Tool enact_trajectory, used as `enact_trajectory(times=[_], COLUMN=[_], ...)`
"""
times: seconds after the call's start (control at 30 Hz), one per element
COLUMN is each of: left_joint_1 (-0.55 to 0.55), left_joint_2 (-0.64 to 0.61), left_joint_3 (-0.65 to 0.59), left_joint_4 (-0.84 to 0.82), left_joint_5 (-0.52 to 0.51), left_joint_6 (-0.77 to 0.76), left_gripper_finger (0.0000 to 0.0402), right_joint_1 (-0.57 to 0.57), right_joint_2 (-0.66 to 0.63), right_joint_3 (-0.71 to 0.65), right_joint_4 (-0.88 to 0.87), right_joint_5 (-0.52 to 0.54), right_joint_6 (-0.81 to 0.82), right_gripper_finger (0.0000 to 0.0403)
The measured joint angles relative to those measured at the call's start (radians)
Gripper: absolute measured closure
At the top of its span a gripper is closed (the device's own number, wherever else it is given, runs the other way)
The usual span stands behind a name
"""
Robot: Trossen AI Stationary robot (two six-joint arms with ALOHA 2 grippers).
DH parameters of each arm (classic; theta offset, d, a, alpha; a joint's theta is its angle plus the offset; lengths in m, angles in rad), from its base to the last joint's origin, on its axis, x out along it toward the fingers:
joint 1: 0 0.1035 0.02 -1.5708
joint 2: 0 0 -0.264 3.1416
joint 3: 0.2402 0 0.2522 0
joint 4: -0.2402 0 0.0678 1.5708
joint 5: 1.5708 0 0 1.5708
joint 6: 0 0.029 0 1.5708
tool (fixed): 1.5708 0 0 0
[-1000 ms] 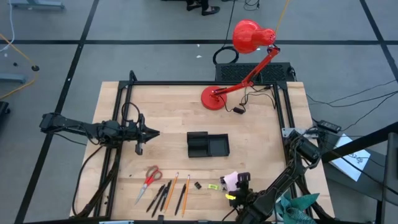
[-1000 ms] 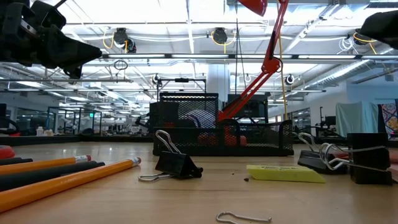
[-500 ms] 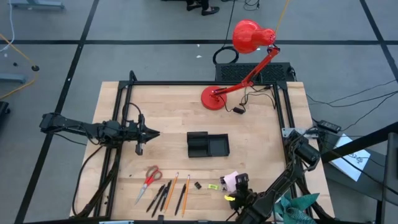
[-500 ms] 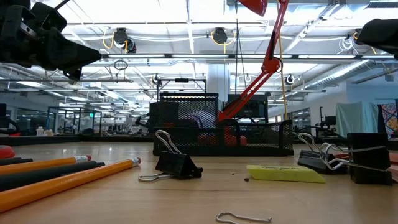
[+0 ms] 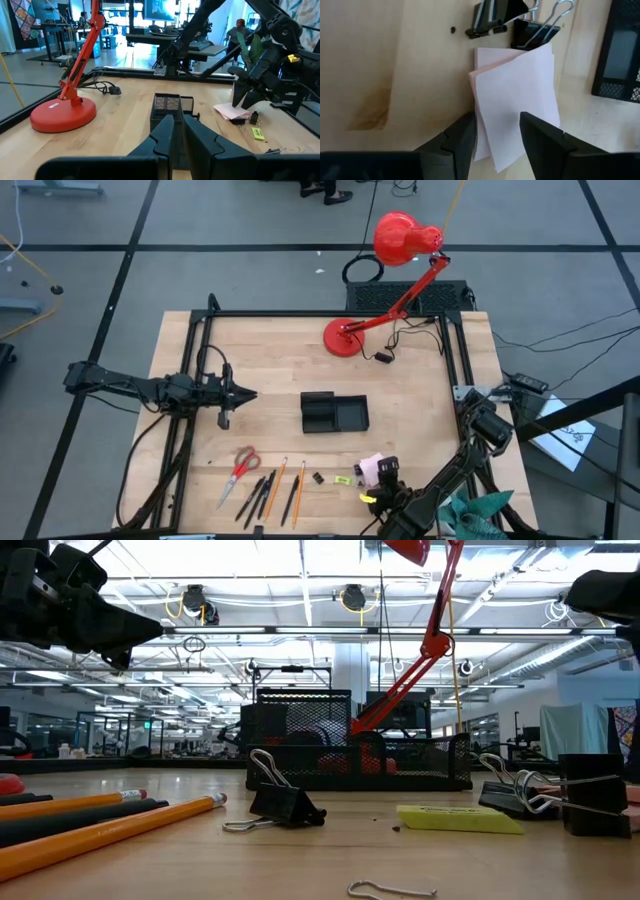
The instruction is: Pick and place office supplies into organizer
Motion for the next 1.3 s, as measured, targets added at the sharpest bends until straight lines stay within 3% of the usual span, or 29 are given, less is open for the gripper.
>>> enact_trajectory(times=[0.17, 0.37, 0.77, 1.3], left_joint_1=[0.0, 0.0, 0.001, 0.001], left_joint_2=[0.0, 0.0, 0.0, 0.0], left_joint_3=[0.0, 0.0, 0.0, 0.0], left_joint_4=[0.0, 0.0, 0.0, 0.0], left_joint_5=[0.0, 0.0, 0.0, 0.0], left_joint_6=[-0.012, -0.013, -0.012, -0.012], left_gripper_finger=[0.0355, 0.0355, 0.0355, 0.0355], right_joint_1=[-0.005, -0.005, 0.002, 0.027], right_joint_2=[0.002, 0.003, 0.001, -0.002], right_joint_3=[-0.001, -0.002, 0.002, 0.166], right_joint_4=[0.015, 0.022, -0.057, -0.258], right_joint_5=[-0.005, -0.029, 0.047, 0.049], right_joint_6=[-0.014, -0.015, 0.042, 0.101], right_gripper_finger=[0.0296, 0.0391, 0.04, 0.0402])
